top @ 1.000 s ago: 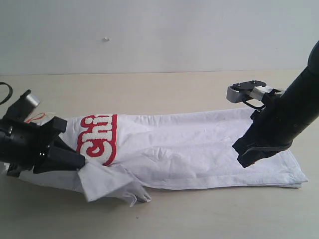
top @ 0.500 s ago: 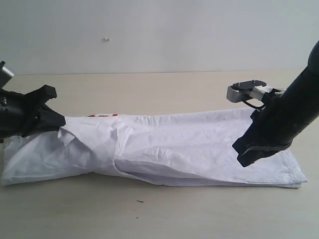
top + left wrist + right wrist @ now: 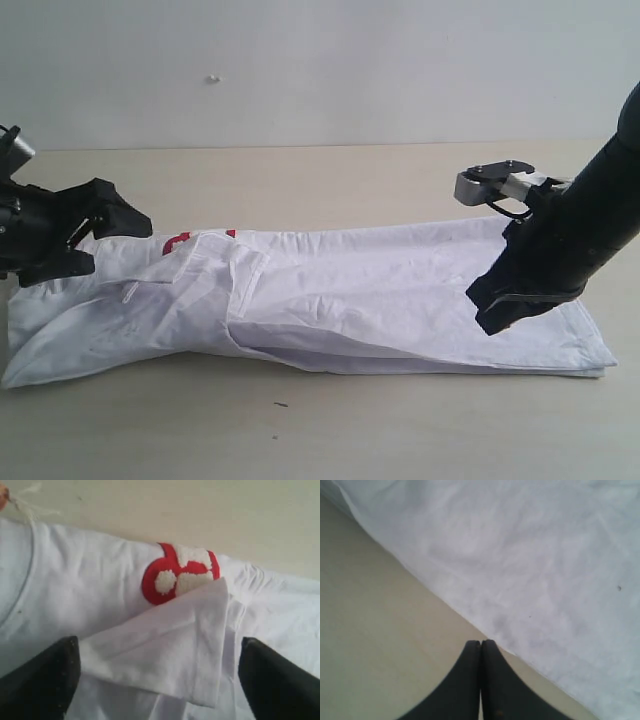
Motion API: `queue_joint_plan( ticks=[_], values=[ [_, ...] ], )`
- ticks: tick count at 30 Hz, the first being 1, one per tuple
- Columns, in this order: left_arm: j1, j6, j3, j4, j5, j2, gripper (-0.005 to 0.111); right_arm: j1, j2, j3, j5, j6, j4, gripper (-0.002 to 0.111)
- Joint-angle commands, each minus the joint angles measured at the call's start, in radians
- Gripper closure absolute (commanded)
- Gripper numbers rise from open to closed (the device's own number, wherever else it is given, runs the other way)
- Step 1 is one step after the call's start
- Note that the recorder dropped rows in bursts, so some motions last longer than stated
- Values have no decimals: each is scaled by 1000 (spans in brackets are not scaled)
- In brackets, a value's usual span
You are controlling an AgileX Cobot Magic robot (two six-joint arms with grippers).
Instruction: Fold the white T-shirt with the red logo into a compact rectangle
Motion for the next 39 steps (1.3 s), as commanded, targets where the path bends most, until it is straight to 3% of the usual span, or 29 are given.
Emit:
queue_joint_plan(
  ticks=[1, 3, 4, 9, 14, 17, 19, 25, 39],
  values=[
    [31, 14, -29, -5, 8, -2, 42, -3, -10, 6, 6, -7, 3, 108],
    [58, 38, -29, -1, 143, -18, 76, -3, -10, 6, 6, -7, 3, 108],
    [61, 38, -29, 2, 244, -20, 105, -3, -10, 6, 4, -7, 3, 108],
    [8, 84, -29, 42, 454, -18, 105, -3, -10, 6, 1, -7, 3, 108],
    [-161, 63, -29, 238, 275, -3, 107, -3, -10, 6, 7, -7, 3, 108],
    [-239, -107, -29, 467, 4, -3, 107, -3, -10, 6, 9, -7, 3, 108],
    [-256, -173, -29, 555, -97, -3, 107, -3, -10, 6, 7, -7, 3, 108],
    [-259, -172, -29, 604, -145, 36, 107, -3, -10, 6, 7, -7, 1, 108],
    [-259, -176, -29, 621, -501, 80, 107, -3, -10, 6, 3, -2, 1, 108]
  ],
)
